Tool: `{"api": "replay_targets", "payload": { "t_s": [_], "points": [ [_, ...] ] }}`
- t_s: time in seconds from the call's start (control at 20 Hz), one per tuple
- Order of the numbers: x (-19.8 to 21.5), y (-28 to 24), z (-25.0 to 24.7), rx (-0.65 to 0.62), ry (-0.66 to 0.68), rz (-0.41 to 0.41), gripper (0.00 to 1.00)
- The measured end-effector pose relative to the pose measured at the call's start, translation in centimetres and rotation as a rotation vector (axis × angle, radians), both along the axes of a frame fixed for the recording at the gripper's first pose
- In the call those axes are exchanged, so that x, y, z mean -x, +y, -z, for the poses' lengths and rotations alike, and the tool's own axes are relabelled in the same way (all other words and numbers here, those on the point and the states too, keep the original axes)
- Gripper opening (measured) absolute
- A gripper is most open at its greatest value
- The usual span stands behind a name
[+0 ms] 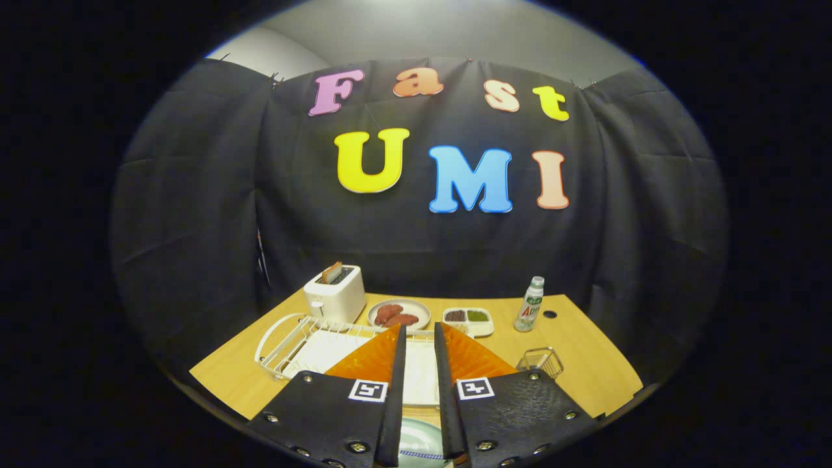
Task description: Take the plate from the dish rack, then take the spoon from the basket and place it into the plate.
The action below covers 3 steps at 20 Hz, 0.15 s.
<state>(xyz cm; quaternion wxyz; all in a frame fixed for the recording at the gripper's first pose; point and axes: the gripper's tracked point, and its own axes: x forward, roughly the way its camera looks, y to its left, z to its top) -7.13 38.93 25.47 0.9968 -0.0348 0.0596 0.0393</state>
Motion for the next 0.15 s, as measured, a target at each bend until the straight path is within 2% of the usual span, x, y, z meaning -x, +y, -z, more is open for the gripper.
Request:
{"api": "replay_targets", "payload": {
  "t_s": [0.15],
  "points": [
    [-1.1, -1.6, -4.5, -0.008, -0.097, 0.034, 0.24]
  ]
}}
